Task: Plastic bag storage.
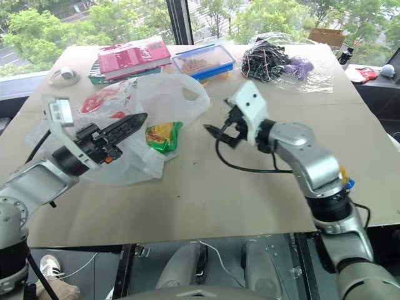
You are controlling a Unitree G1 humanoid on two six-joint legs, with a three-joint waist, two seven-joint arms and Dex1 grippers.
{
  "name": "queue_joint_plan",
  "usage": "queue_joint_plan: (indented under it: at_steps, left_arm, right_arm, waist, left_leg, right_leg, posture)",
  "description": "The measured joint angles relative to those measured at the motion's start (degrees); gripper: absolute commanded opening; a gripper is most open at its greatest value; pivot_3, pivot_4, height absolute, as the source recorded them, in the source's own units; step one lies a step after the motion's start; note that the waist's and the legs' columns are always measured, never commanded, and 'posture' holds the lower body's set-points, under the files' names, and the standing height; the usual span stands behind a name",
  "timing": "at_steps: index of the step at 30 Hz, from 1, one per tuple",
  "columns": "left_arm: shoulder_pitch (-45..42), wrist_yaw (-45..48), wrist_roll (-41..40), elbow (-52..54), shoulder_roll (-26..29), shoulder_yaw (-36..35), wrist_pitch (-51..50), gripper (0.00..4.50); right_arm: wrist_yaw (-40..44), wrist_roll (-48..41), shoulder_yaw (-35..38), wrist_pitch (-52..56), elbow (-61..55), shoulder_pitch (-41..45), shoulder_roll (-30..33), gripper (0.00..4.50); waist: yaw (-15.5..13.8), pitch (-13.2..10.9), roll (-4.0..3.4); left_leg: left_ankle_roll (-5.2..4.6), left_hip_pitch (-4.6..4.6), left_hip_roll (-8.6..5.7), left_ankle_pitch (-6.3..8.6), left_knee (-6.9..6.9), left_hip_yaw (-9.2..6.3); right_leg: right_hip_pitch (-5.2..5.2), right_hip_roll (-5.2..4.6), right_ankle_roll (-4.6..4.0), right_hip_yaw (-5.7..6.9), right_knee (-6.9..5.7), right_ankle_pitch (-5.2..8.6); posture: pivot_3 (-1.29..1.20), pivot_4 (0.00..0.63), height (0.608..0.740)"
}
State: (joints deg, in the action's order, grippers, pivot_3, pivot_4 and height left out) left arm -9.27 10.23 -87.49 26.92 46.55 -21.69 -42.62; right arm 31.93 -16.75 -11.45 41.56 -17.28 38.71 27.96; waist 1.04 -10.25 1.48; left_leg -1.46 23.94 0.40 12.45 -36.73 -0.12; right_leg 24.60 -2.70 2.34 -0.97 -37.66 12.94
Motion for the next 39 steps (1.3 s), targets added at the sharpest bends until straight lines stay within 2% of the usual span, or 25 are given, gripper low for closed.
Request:
queue_joint_plan:
  at_steps: [2, 4, 7, 12, 14, 16, 17, 18, 19, 20, 21, 24, 31, 38, 39]
  left_arm:
    - [-0.2, 0.3, 0.5, -0.2, -0.1, 0.0, -0.3, 0.00]
    - [-0.8, 0.7, 1.0, -0.5, -0.7, 0.5, -0.6, 0.00]
    - [-1.7, 0.8, 1.8, -0.7, -1.0, 1.1, -0.8, 0.00]
    - [-1.5, 0.8, 1.9, -0.4, -1.1, 1.0, -1.0, 0.00]
    - [-0.9, 0.6, 1.9, -0.3, -1.2, 0.9, -1.0, 0.00]
    - [-0.4, 0.4, 1.9, 0.1, -1.3, 0.8, -1.0, 0.00]
    - [-0.3, 0.4, 1.9, 0.1, -1.3, 0.8, -1.0, 0.00]
    - [-0.1, 0.3, 1.9, 0.2, -1.3, 0.8, -1.0, 0.00]
    - [0.2, 0.1, 1.9, 0.8, -1.4, 0.7, -1.0, 0.00]
    - [0.7, -0.2, 1.9, 1.2, -1.6, 0.5, -1.0, 0.00]
    - [0.7, -0.4, 1.9, 1.2, -1.9, 0.4, -1.0, 0.00]
    - [0.7, -0.6, 1.9, 1.2, -1.9, 0.3, -1.0, 0.00]
    - [0.7, -0.5, 1.8, 1.2, -1.9, 0.3, -1.0, 0.00]
    - [0.8, 0.3, 1.8, 1.2, -1.6, -0.3, -1.5, 0.00]
    - [0.9, 0.4, 1.8, 1.1, -1.5, -0.4, -1.6, 0.00]
  right_arm:
    - [0.1, 3.7, -2.1, -0.5, 4.3, 1.4, 3.5, 4.47]
    - [0.1, 9.0, -4.1, -2.4, 15.3, 4.0, 4.8, 4.47]
    - [1.1, 13.9, -7.7, -7.1, 32.2, 7.8, 3.9, 4.47]
    - [5.5, 17.2, -8.3, -14.4, 53.1, 16.0, 2.0, 4.47]
    - [7.7, 17.7, -7.9, -16.5, 60.2, 19.2, 1.6, 3.93]
    - [9.5, 18.4, -7.9, -18.2, 64.1, 20.6, 1.4, 3.08]
    - [9.7, 18.4, -7.9, -18.4, 64.3, 20.7, 1.4, 2.95]
    - [10.3, 18.7, -7.9, -18.8, 65.0, 20.9, 1.4, 2.44]
    - [12.0, 19.1, -8.0, -20.1, 67.0, 21.4, 1.2, 2.29]
    - [13.8, 19.7, -8.1, -21.3, 68.2, 21.8, 1.2, 1.71]
    - [14.9, 20.0, -8.1, -21.9, 68.6, 21.8, 1.2, 1.45]
    - [16.8, 20.9, -7.8, -22.3, 68.7, 21.8, 1.4, 0.15]
    - [20.2, 20.6, -5.6, -19.3, 64.9, 20.4, 1.7, 0.07]
    - [23.7, 13.5, -0.3, -8.2, 43.3, 13.1, 2.2, 0.07]
    - [23.4, 11.3, 1.5, -4.6, 37.0, 11.7, 1.9, 0.07]
  waist:
    - [-0.1, 0.0, 0.04]
    - [-0.1, 0.0, 0.06]
    - [0.0, 0.0, 0.07]
    - [0.0, 0.0, 0.06]
    - [-0.1, 0.0, 0.07]
    - [-0.3, 0.0, 0.08]
    - [-0.3, 0.0, 0.08]
    - [-0.4, 0.0, 0.08]
    - [-0.4, 0.0, 0.08]
    - [-0.4, 0.0, 0.07]
    - [-0.5, 0.0, 0.08]
    - [-0.5, 0.0, 0.08]
    - [-0.4, 0.0, 0.07]
    - [-0.2, -0.1, -0.08]
    - [-0.2, -0.1, -0.08]
  left_leg:
    - [0.00, -0.06, -0.03, 0.00, -0.02, 0.02]
    - [-0.01, -0.09, -0.05, 0.00, -0.04, 0.07]
    - [-0.02, -0.05, -0.06, 0.00, -0.06, 0.10]
    - [-0.02, 0.00, -0.03, 0.00, -0.06, 0.09]
    - [-0.02, -0.01, -0.02, 0.00, -0.07, 0.04]
    - [-0.02, -0.02, -0.02, 0.00, -0.12, -0.03]
    - [-0.02, -0.02, -0.02, 0.00, -0.12, -0.03]
    - [-0.02, -0.05, -0.02, 0.00, -0.14, -0.09]
    - [-0.02, -0.12, -0.02, 0.00, -0.19, -0.16]
    - [-0.02, -0.13, -0.03, 0.00, -0.24, -0.20]
    - [-0.02, -0.13, -0.03, 0.01, -0.28, -0.27]
    - [-0.02, -0.14, -0.03, 0.01, -0.30, -0.32]
    - [-0.02, -0.14, -0.03, 0.01, -0.30, -0.33]
    - [-0.02, -0.12, 0.00, 0.01, -0.29, -0.27]
    - [-0.02, -0.11, 0.03, 0.01, -0.28, -0.30]
  right_leg:
    - [-0.06, -0.01, -0.17, 0.00, 0.01, 0.10]
    - [-0.13, 0.00, -0.20, -0.03, 0.06, 0.12]
    - [-0.11, 0.02, -0.02, -0.10, 0.06, 0.01]
    - [-0.07, 0.02, 0.02, -0.14, 0.08, -0.03]
    - [-0.12, 0.02, 0.02, -0.10, 0.07, -0.02]
    - [-0.19, 0.00, 0.02, -0.03, 0.08, -0.02]
    - [-0.19, 0.00, 0.02, -0.03, 0.08, -0.02]
    - [-0.27, -0.02, 0.02, 0.03, 0.10, -0.02]
    - [-0.39, -0.05, 0.01, 0.09, 0.14, -0.02]
    - [-0.45, -0.06, 0.01, 0.12, 0.14, -0.02]
    - [-0.49, -0.06, 0.01, 0.19, 0.14, -0.02]
    - [-0.54, -0.06, 0.01, 0.23, 0.14, -0.02]
    - [-0.53, -0.06, 0.01, 0.24, 0.14, -0.02]
    - [-0.42, -0.04, 0.02, 0.15, 0.04, -0.02]
    - [-0.41, -0.03, 0.01, 0.19, 0.01, -0.02]
  posture:
    - [0.00, 0.150, 0.740]
    - [0.00, 0.150, 0.740]
    - [0.00, 0.150, 0.740]
    - [0.00, 0.150, 0.740]
    - [0.00, 0.150, 0.740]
    - [0.00, 0.150, 0.740]
    - [0.00, 0.150, 0.740]
    - [0.00, 0.150, 0.740]
    - [0.00, 0.150, 0.740]
    - [0.00, 0.150, 0.740]
    - [0.00, 0.150, 0.740]
    - [0.00, 0.150, 0.740]
    - [0.00, 0.150, 0.740]
    - [0.00, 0.150, 0.740]
    - [0.00, 0.150, 0.740]
